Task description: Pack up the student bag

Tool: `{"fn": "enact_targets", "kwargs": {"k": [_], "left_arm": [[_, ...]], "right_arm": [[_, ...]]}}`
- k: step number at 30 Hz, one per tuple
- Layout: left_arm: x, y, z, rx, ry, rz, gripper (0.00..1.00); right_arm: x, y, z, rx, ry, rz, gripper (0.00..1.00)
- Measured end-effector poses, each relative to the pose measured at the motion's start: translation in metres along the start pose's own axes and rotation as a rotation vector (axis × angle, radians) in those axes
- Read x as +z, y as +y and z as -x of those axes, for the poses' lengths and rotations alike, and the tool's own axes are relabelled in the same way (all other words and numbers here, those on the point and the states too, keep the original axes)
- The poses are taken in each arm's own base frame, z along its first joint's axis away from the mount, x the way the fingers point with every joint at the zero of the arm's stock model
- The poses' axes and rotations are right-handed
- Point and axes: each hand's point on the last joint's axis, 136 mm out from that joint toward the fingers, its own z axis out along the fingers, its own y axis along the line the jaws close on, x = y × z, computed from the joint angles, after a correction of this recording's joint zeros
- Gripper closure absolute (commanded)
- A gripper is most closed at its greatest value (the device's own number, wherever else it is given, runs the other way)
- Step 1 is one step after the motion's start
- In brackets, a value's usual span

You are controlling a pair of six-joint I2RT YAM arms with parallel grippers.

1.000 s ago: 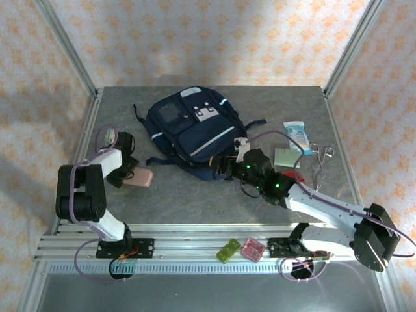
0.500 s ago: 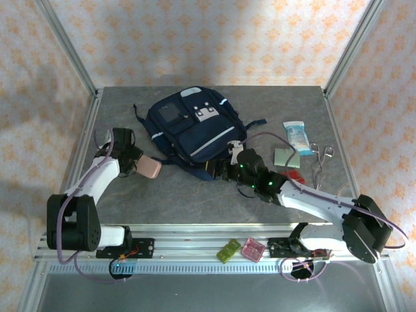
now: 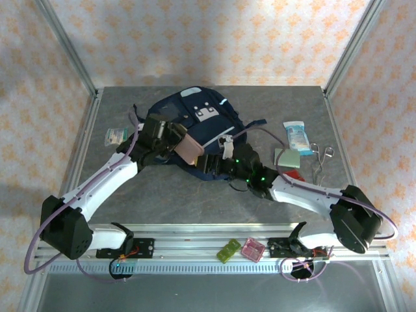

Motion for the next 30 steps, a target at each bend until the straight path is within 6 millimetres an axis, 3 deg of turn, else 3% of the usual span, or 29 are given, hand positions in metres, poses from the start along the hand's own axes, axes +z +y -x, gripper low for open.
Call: {"fn": "enact_targets", "kwargs": {"k": [4, 9, 12, 14, 18, 23, 26, 30], "left_arm": [[-0.003, -0.022, -0.013, 0.016, 0.025, -0.053, 0.53], [-0.007, -0.037, -0.027, 0.033, 0.057, -0.097, 0.39], [-0.007, -0.041, -0.027, 0.042, 0.056, -0.111, 0.22], [-0.007, -0.047, -0.026, 0.049, 0.052, -0.142, 0.21], [-0.015, -0.068, -0.025, 0.105, 0.036, -0.251, 0.19], [-0.030, -0.085, -0.016, 0.267, -0.026, -0.326, 0.27], [-0.022, -0.093, -0.015, 0.419, -0.037, -0.300, 0.33], [0.010, -0.093, -0.021, 0.622, -0.027, -0.209, 0.32]], "right_arm": [[0.005, 0.004, 0.008, 0.004, -0.024, 0.011, 0.41], [0.006, 0.006, 0.018, 0.008, -0.065, 0.004, 0.70], [0.004, 0.006, 0.021, -0.006, -0.082, -0.006, 0.73], [-0.001, 0.005, 0.025, 0.000, -0.100, -0.011, 0.74], [-0.028, -0.004, 0.034, 0.024, -0.155, -0.033, 0.73], [-0.073, -0.033, 0.049, 0.074, -0.254, -0.145, 0.73], [-0.100, -0.046, 0.058, 0.100, -0.310, -0.205, 0.73], [-0.138, -0.066, 0.064, 0.155, -0.398, -0.300, 0.72]]}}
